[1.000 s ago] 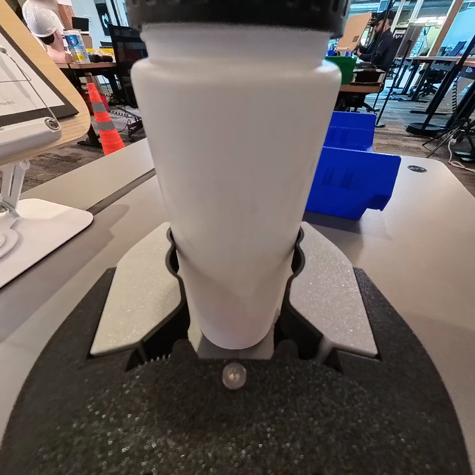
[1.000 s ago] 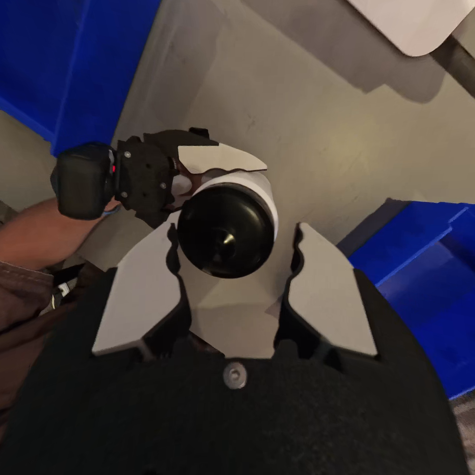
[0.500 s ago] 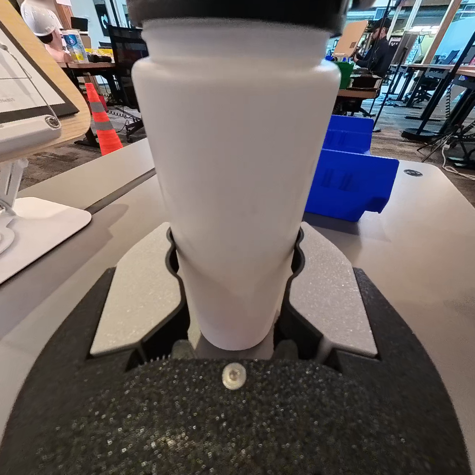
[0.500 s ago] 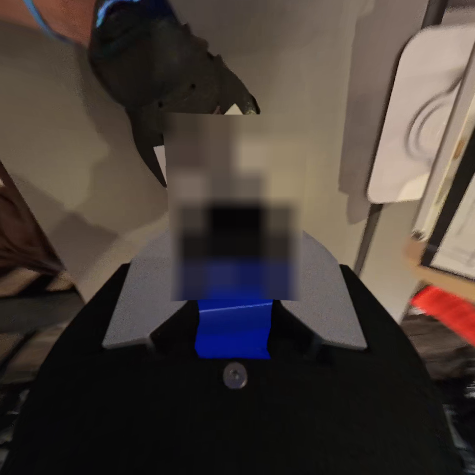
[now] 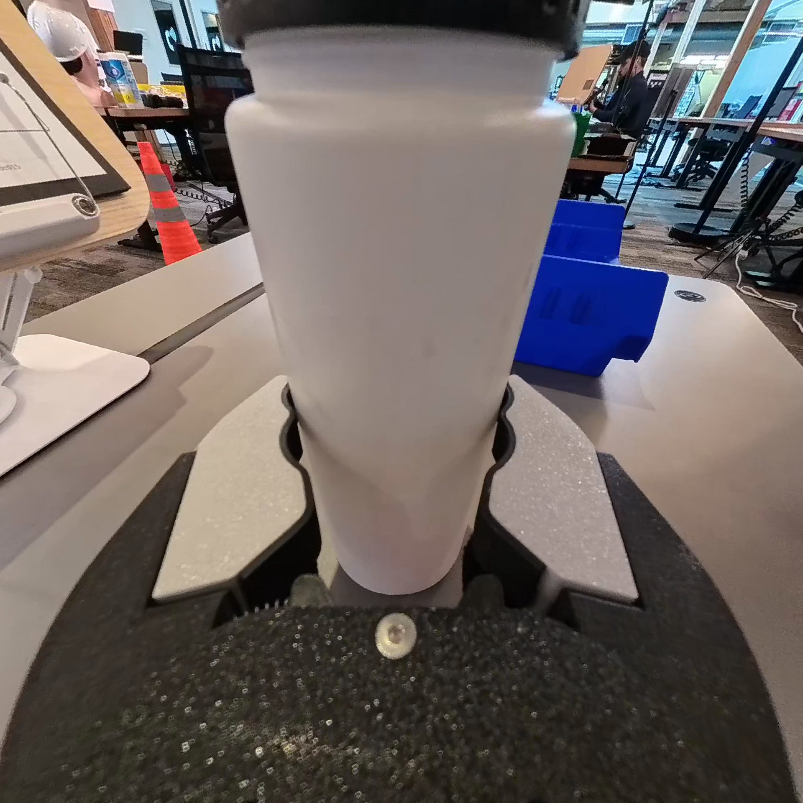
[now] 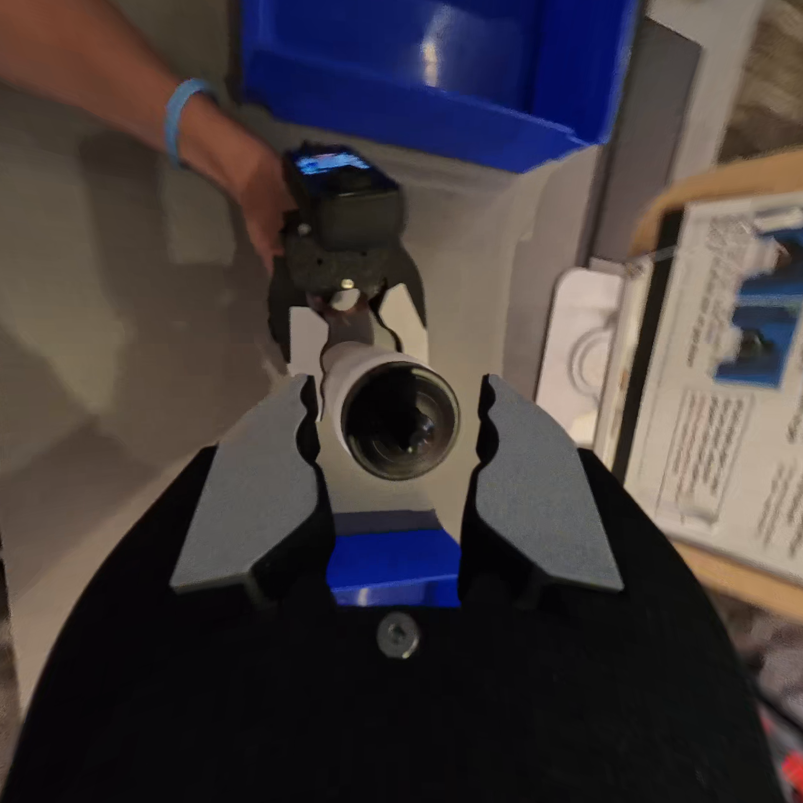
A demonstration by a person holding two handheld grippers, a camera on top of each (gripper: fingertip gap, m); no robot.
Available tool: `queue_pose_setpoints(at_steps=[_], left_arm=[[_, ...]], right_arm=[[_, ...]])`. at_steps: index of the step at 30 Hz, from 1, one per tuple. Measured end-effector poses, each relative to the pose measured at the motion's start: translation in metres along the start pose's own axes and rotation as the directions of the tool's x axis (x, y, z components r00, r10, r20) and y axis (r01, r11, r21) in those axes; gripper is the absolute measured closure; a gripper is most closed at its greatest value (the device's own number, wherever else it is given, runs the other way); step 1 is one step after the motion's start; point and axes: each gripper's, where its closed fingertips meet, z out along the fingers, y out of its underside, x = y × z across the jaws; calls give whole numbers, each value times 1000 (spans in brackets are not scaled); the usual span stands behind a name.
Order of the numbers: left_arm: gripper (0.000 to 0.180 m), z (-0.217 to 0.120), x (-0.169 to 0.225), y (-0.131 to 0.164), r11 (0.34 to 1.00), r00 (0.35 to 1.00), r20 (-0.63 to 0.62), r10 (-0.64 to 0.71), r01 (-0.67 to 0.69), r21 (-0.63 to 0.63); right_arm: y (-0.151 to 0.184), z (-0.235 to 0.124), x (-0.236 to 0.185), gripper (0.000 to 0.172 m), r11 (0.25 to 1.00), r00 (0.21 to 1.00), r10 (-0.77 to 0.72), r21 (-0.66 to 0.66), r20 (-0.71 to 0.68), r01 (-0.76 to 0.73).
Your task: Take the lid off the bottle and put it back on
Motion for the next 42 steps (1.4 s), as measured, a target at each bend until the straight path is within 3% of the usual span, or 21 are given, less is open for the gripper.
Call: queue_pose_setpoints(at_steps=[3, 6, 8, 16, 19, 22, 27, 30, 32, 36, 40, 42], left_arm=[[94, 0, 0, 0, 1000, 1000, 0, -1, 1, 0], [94, 0, 0, 0, 1000, 1000, 0, 3, -3, -4], [94, 0, 1, 0, 1000, 1000, 0, 6, -6, -6], [94, 0, 1, 1, 1000, 1000, 4, 10, -10, -12], [94, 0, 2, 1, 1000, 1000, 6, 18, -18, -17], [94, 0, 2, 1, 999, 1000, 11, 23, -23, -23], [94, 0, 2, 1, 1000, 1000, 6, 22, -22, -21], [94, -1, 2, 1, 1000, 1000, -1, 12, -12, -13], [94, 0, 1, 1, 1000, 1000, -2, 2, -2, -10], [94, -1, -2, 0, 1000, 1000, -10, -14, 14, 2], [94, -2, -2, 0, 1000, 1000, -13, -20, 20, 3], [94, -2, -2, 1, 1000, 1000, -15, -12, 12, 1]], right_arm=[[14, -11, 16, 85, 958, 952, 282, -22, -121, -287], [34, -10, 17, 87, 815, 810, 571, -22, -136, -579], [50, -5, 14, 91, 720, 720, 674, -68, -166, -690], [47, 16, 6, 86, 547, 566, 813, -154, -138, -823], [43, 24, -6, 103, 523, 556, 827, -252, -81, -814], [45, 23, -7, 103, 575, 623, 779, -320, -68, -753], [45, 22, -7, 103, 755, 811, 584, -387, 29, -530], [43, 22, -4, 104, 879, 929, 354, -380, 112, -289], [43, 22, 0, 106, 922, 976, 161, -374, 146, -96], [39, 20, 3, 111, 908, 959, -209, -327, 191, 262], [37, 21, 5, 112, 905, 952, -219, -320, 213, 280], [28, 16, 0, 121, 939, 957, -194, -242, 215, 245]])
